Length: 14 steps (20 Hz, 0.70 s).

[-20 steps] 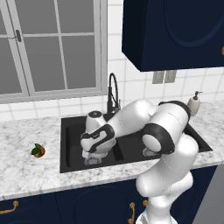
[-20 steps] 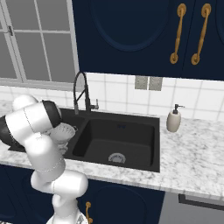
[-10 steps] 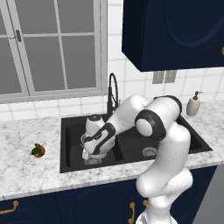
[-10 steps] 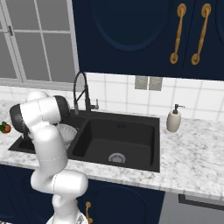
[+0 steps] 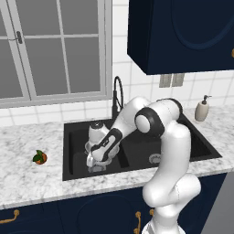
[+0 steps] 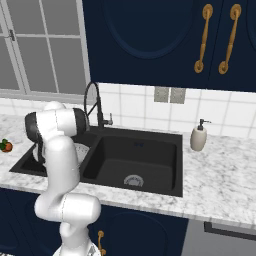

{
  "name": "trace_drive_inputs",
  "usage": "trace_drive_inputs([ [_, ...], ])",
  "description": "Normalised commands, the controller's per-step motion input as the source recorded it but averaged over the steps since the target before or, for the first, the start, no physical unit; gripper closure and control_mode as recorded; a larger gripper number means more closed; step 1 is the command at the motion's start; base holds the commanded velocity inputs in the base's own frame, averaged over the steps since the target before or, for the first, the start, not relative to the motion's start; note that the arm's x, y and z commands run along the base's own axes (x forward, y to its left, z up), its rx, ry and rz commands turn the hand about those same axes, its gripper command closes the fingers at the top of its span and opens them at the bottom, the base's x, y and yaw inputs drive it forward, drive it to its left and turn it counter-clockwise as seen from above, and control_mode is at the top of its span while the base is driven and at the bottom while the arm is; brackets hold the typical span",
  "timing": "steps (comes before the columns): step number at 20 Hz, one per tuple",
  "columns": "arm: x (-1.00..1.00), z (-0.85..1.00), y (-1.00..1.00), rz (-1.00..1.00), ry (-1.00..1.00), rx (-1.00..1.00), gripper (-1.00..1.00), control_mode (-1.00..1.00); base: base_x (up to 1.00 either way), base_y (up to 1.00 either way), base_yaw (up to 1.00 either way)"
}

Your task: Put the colander in the sink, put the orange in the colander, and turn on the sink faucet and pour water over the colander.

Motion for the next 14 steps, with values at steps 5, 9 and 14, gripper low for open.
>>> trace_drive_inputs([
  [5,0.37,-0.27,0.0,0.0,0.0,-0.02,1.0,-1.0,0.0,0.0,0.0],
  [9,0.34,-0.38,0.0,0.0,0.0,-0.03,1.0,-1.0,0.0,0.0,0.0],
  [14,0.31,-0.35,0.02,0.0,0.0,-0.03,1.0,-1.0,0.0,0.0,0.0],
])
